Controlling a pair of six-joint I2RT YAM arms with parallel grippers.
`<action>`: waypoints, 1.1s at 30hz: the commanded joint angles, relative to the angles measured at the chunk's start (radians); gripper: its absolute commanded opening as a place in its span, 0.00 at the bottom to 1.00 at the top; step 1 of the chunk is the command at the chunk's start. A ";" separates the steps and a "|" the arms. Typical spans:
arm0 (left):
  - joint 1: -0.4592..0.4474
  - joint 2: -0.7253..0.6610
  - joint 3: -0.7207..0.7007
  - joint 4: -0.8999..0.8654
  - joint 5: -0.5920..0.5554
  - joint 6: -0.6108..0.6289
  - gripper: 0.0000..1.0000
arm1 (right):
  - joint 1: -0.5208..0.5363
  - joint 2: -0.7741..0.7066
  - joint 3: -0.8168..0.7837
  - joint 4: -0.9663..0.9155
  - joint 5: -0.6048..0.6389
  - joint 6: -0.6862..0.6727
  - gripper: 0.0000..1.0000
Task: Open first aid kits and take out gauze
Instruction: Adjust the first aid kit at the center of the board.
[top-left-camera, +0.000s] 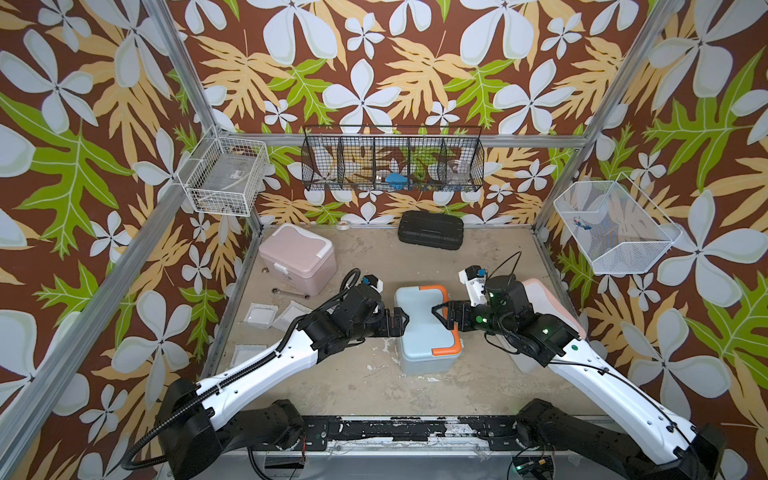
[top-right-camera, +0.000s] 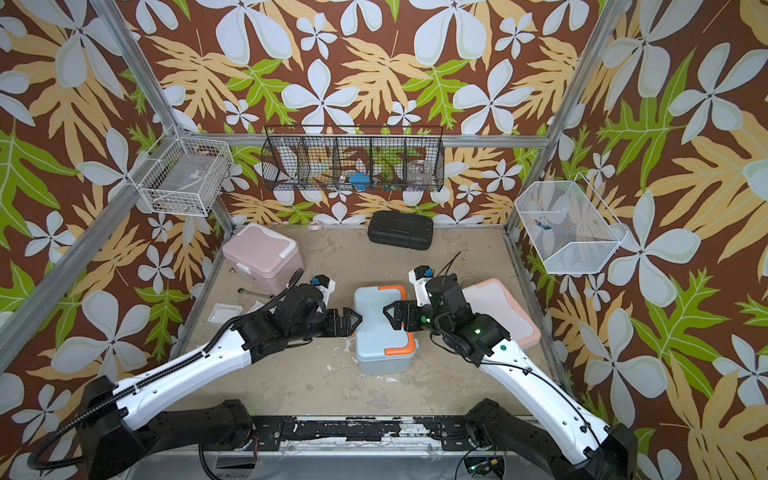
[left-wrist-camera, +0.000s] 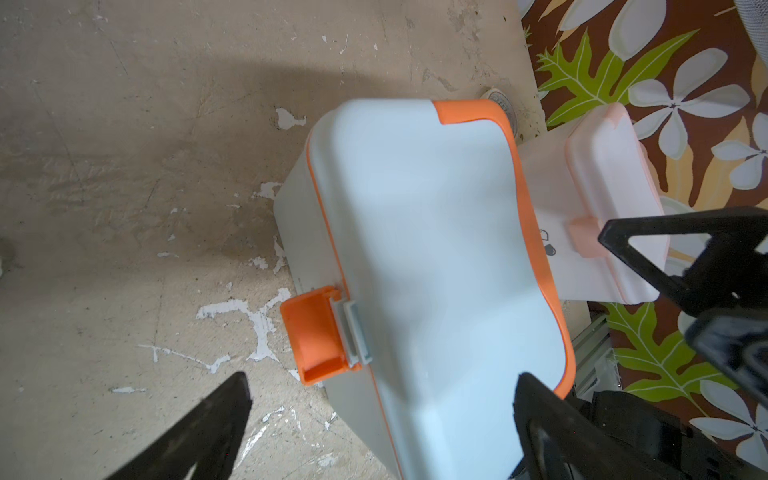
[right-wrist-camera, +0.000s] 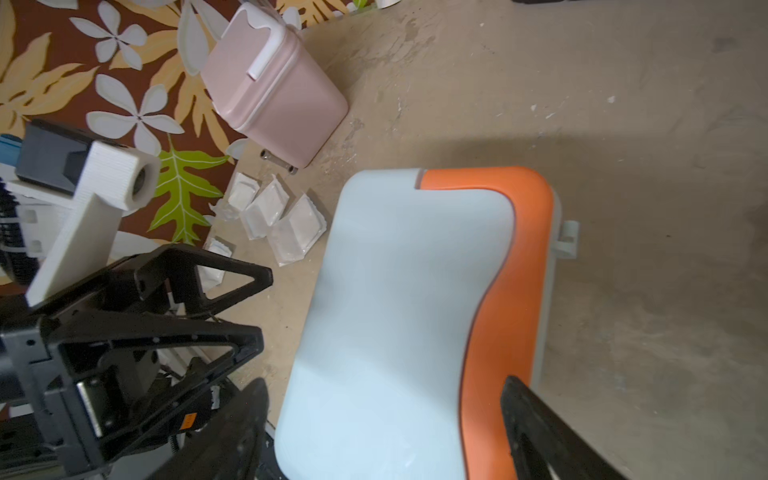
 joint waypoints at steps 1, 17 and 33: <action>0.016 0.063 0.057 0.000 0.012 0.056 1.00 | 0.001 -0.003 0.004 -0.061 0.118 -0.023 0.81; 0.071 0.426 0.345 -0.027 0.135 0.164 0.95 | 0.001 0.006 -0.033 -0.124 0.221 -0.090 0.77; 0.114 0.227 0.200 0.007 0.066 0.139 1.00 | 0.001 0.029 -0.025 -0.106 0.180 -0.039 0.86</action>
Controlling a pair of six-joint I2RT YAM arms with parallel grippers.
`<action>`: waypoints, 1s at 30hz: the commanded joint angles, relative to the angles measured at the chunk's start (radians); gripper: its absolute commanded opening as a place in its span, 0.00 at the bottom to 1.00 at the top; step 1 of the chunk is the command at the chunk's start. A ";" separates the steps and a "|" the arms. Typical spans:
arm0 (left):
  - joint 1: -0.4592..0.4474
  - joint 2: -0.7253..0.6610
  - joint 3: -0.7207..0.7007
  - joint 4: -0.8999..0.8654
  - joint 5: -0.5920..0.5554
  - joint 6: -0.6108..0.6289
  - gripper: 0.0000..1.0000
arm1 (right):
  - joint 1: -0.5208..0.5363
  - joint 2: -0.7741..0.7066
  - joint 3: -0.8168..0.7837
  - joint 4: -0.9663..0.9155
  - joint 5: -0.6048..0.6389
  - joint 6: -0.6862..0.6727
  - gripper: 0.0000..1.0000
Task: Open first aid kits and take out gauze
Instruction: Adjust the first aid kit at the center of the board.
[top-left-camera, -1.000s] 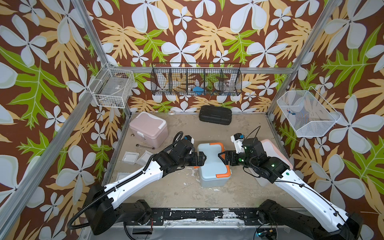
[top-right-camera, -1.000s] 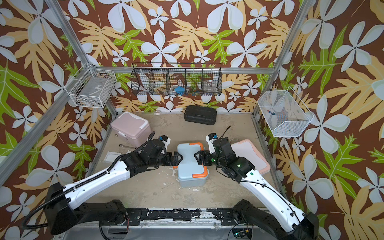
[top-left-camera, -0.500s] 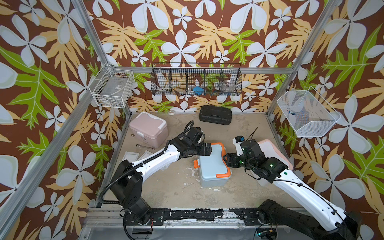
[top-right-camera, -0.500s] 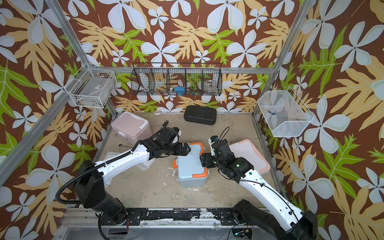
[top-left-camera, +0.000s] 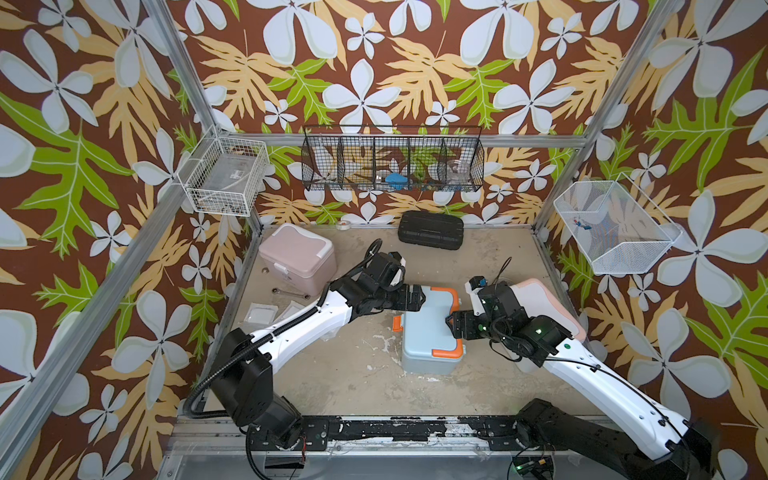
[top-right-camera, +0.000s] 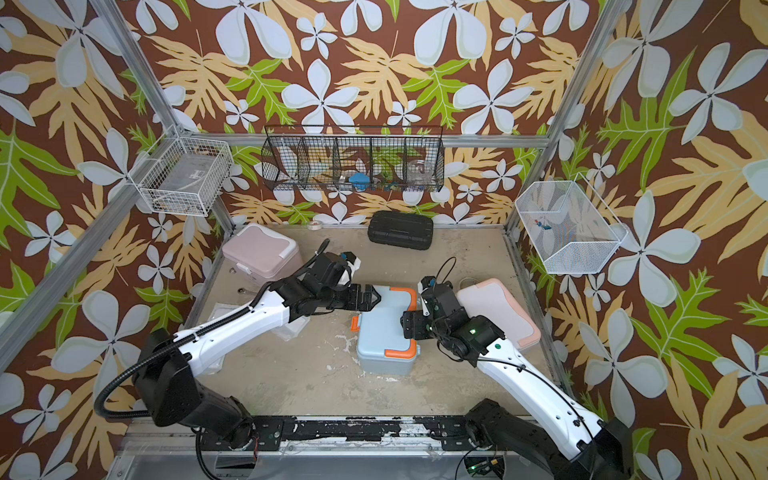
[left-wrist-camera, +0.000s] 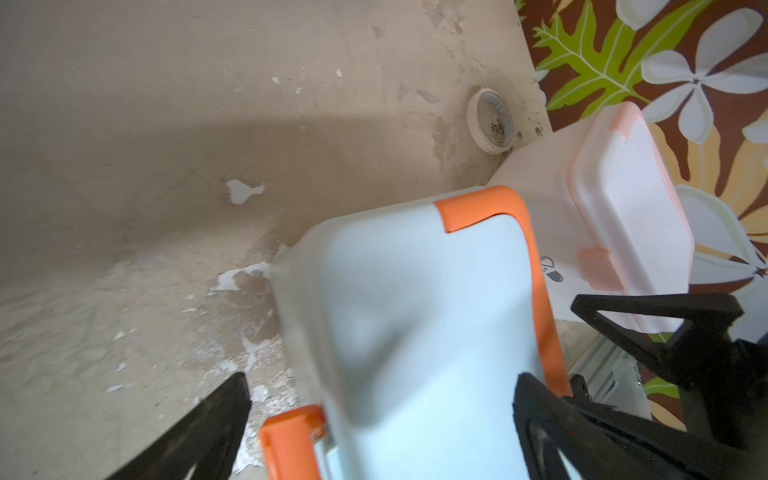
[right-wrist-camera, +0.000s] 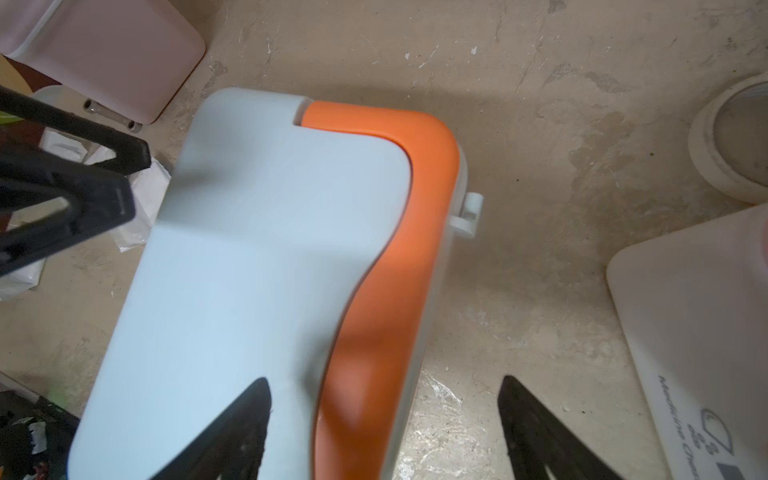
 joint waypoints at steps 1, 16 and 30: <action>0.041 -0.083 -0.086 0.043 -0.033 -0.020 1.00 | 0.001 0.007 0.032 0.018 -0.007 0.022 0.86; 0.173 -0.257 -0.588 0.692 0.362 -0.272 1.00 | 0.003 0.116 0.116 -0.036 0.024 -0.016 0.87; 0.152 -0.085 -0.686 1.108 0.517 -0.476 1.00 | 0.011 0.130 0.002 0.001 -0.008 -0.002 0.88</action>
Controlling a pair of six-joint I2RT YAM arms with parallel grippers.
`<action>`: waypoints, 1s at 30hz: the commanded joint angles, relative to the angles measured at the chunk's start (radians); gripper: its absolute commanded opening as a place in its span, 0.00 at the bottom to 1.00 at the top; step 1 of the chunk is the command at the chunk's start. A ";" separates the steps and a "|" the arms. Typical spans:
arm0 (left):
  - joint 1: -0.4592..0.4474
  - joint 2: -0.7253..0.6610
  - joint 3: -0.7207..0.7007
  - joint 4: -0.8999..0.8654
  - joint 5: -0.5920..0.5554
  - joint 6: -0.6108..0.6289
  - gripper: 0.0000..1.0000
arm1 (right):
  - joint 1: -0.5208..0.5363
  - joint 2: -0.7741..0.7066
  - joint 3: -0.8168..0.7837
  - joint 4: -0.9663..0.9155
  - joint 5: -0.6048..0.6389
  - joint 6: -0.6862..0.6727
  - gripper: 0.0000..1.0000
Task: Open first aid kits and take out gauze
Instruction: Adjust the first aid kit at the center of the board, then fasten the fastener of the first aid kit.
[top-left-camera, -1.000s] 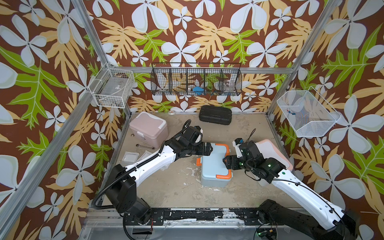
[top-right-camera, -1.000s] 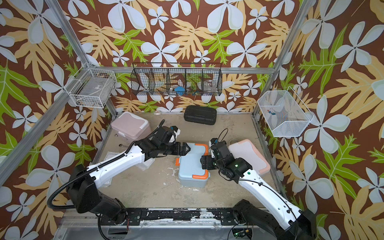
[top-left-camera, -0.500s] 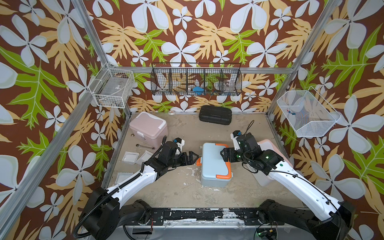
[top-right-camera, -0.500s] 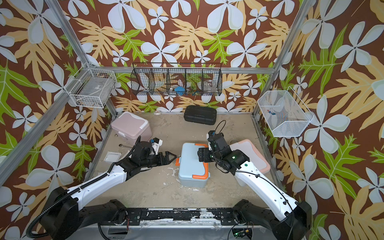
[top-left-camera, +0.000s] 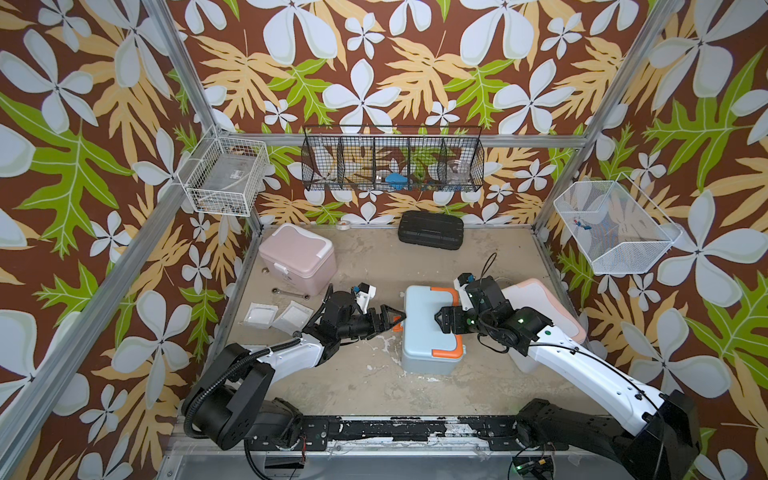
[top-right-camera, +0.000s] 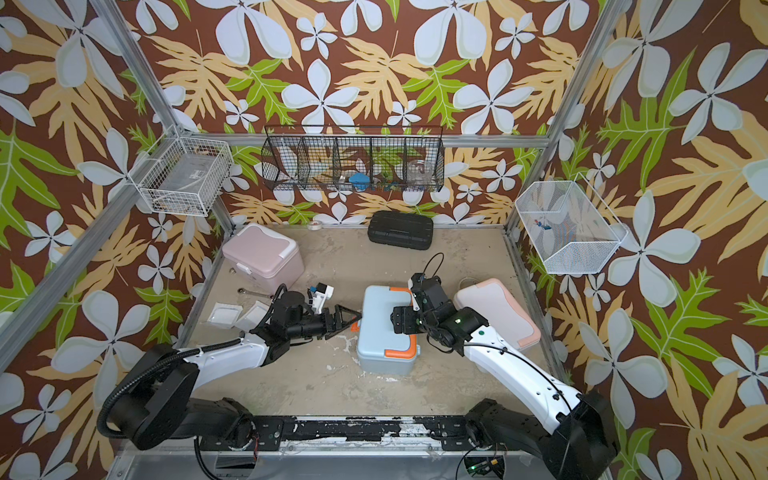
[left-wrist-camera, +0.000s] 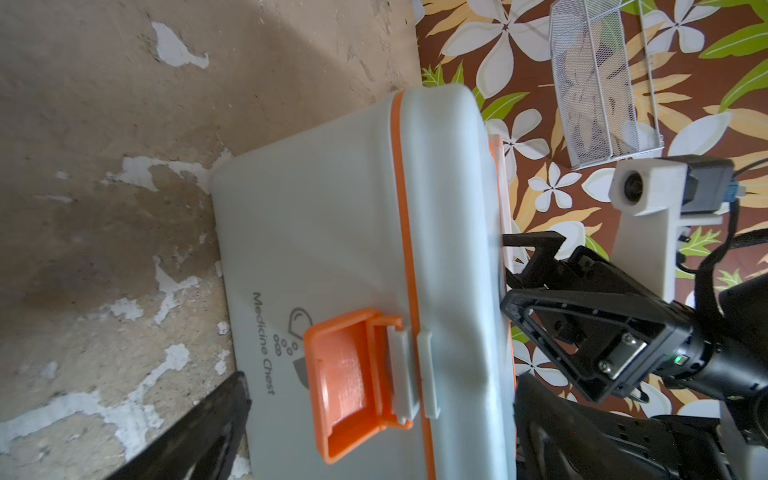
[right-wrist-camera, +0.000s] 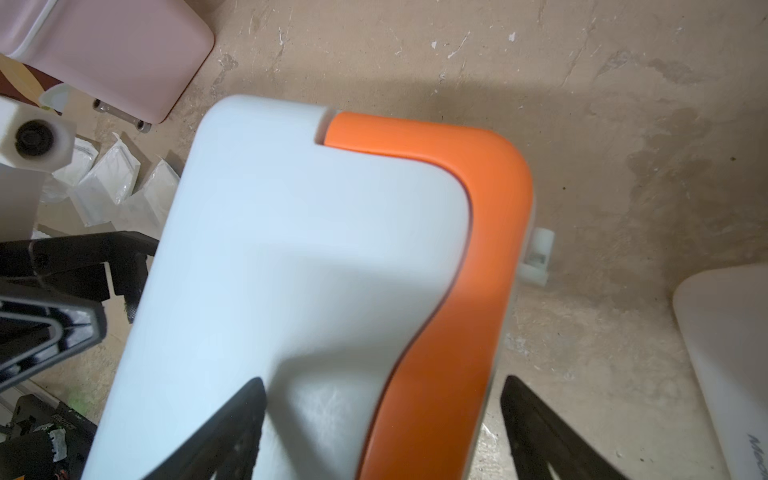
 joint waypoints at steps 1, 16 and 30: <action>-0.025 0.014 -0.001 0.141 0.027 -0.053 1.00 | 0.000 0.007 -0.006 -0.082 0.016 -0.013 0.87; -0.049 0.057 0.014 0.248 0.046 -0.131 1.00 | 0.001 -0.009 -0.016 -0.065 0.025 -0.020 0.87; -0.049 -0.039 0.012 0.096 -0.008 -0.077 1.00 | 0.000 -0.013 -0.015 -0.064 0.021 -0.026 0.87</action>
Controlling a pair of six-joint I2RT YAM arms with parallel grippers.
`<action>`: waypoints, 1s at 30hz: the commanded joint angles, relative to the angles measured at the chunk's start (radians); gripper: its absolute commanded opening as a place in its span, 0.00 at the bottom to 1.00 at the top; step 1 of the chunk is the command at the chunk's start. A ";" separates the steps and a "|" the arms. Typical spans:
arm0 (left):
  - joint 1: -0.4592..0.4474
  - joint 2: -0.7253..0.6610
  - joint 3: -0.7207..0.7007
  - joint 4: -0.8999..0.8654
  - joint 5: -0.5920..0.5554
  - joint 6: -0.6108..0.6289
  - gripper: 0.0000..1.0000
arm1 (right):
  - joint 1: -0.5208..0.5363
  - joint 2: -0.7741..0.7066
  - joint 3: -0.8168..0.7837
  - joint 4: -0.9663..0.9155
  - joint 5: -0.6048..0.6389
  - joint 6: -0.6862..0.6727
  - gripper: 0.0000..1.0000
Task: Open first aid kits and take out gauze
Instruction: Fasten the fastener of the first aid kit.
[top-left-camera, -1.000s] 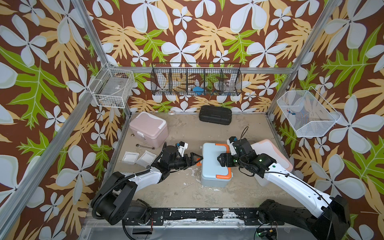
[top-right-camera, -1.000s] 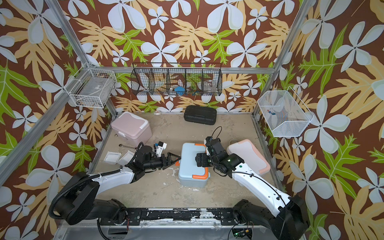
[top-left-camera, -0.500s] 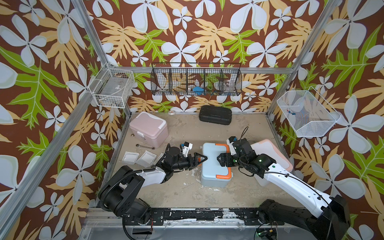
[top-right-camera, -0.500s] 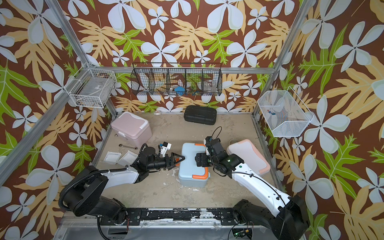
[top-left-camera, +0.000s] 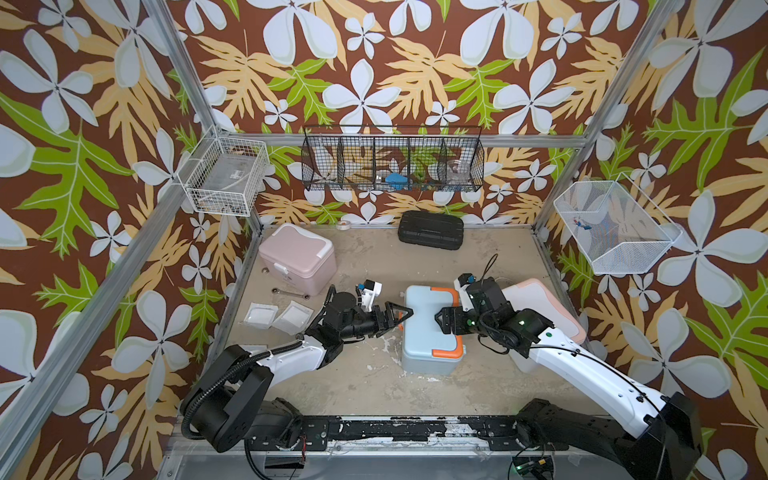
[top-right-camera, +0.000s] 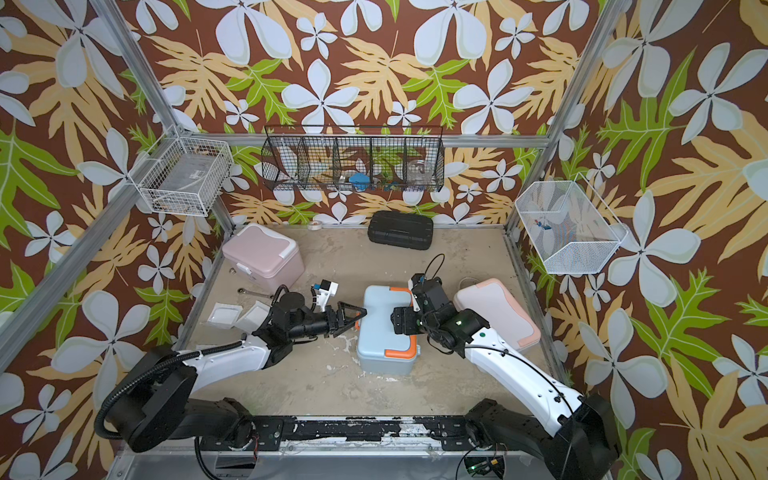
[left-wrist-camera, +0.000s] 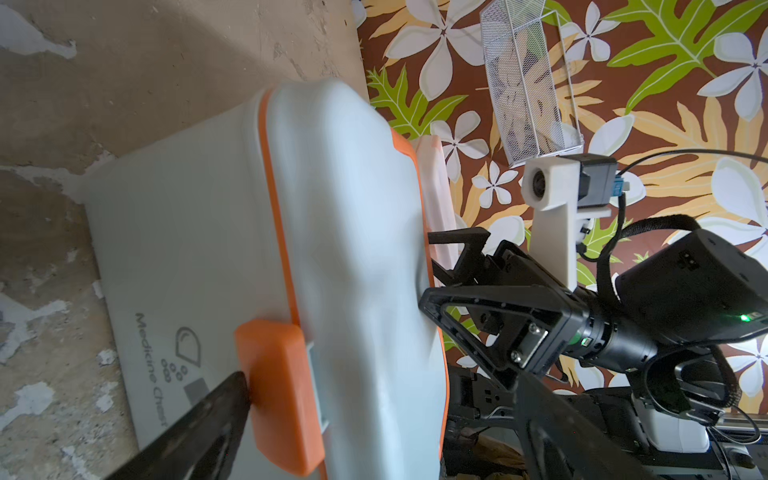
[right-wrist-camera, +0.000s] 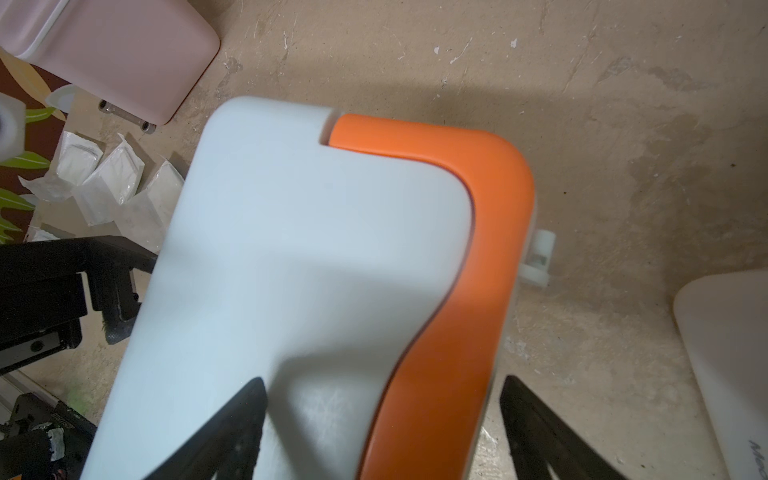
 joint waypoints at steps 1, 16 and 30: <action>0.000 -0.009 0.009 -0.016 -0.008 0.025 1.00 | 0.000 0.001 -0.002 -0.081 0.021 -0.019 0.87; 0.002 0.089 0.001 0.096 0.047 -0.037 1.00 | 0.000 -0.005 -0.004 -0.073 -0.003 -0.011 0.87; -0.012 0.147 -0.030 0.393 0.101 -0.199 1.00 | 0.000 0.002 -0.007 -0.065 -0.016 -0.010 0.87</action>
